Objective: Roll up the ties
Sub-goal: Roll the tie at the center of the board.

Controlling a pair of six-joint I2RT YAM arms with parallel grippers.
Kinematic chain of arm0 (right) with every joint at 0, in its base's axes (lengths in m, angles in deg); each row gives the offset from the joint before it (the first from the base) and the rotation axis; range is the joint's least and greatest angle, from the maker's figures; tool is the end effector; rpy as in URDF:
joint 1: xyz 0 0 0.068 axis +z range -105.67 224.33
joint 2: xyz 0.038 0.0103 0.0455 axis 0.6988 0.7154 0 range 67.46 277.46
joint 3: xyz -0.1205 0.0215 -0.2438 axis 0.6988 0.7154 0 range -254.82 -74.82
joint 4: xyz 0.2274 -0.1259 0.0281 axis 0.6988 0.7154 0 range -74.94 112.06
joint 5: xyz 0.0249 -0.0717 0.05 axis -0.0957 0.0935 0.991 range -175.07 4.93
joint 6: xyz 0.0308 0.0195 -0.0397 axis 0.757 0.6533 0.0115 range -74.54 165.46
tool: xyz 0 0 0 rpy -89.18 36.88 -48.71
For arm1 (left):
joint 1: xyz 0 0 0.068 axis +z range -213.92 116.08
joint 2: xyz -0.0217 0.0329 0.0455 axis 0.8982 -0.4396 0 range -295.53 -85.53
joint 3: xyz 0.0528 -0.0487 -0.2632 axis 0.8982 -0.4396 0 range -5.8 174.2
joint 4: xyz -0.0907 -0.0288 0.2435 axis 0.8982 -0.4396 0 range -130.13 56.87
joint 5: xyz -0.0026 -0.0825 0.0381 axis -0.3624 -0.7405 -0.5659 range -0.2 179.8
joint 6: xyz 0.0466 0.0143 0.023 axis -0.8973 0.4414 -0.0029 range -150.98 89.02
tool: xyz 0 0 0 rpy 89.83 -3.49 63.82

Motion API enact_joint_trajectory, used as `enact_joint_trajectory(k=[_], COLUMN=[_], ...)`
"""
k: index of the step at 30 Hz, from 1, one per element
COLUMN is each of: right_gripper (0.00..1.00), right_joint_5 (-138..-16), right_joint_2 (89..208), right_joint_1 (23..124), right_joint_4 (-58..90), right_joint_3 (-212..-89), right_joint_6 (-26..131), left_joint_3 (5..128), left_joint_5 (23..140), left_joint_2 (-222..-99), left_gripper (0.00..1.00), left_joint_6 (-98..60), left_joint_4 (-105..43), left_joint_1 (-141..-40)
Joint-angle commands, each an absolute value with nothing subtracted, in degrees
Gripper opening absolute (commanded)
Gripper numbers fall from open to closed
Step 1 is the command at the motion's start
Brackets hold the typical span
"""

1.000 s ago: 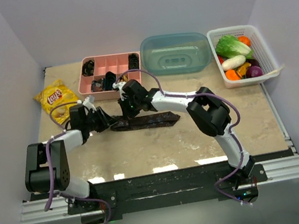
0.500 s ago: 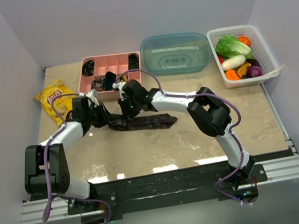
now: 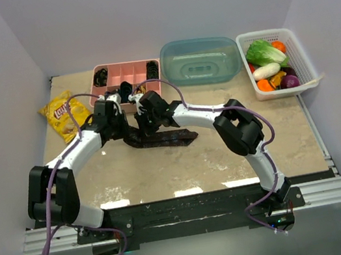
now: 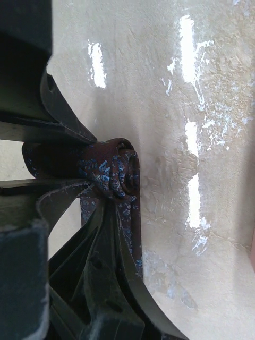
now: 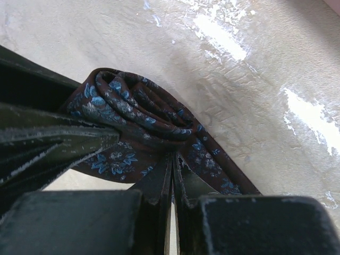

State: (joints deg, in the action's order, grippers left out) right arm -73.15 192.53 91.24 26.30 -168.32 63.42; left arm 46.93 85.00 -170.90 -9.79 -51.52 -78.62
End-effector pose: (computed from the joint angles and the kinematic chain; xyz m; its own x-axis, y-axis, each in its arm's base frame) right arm 0.3304 0.3641 0.1784 -0.6940 -0.3002 -0.6544 -0.6351 0.6835 0.3599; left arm 0.2954 -0.0806 0.2100 -0.8109 -0.1596 -0.5630 0.0114 0.9576 -0.2879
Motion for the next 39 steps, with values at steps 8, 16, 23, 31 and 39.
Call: enact_joint_trajectory(k=[8,16,23,31,39], right_gripper=[0.05,0.05,0.04,0.04,0.05], right_joint_5=[-67.1,-65.6,-67.8,-69.3,-70.0], right_joint_2=[191.9,191.3,188.3,185.6,184.1], right_joint_1=[92.1,91.7,89.5,84.5,81.8], right_joint_4=[22.5,21.6,22.3,23.1,23.2], right_joint_3=[-168.4,-167.4,-165.1,-161.7,-159.5], right_joint_6=[66.7,67.5,66.9,66.2,65.8], left_joint_3=[53.5,55.0,56.5,58.0,59.2], left_joint_5=[92.3,94.7,100.5,108.6,118.6], left_joint_2=[-170.8,-172.2,-172.0,-173.0,-175.1], left_gripper=[0.26,0.24,0.2,0.17,0.17], left_joint_6=[-11.2,-11.9,-13.1,-12.8,-12.3], left_joint_4=[-54.4,-56.2,-60.8,-66.7,-72.9], left_joint_1=[-86.2,-88.2,-88.4,-88.4,-88.7])
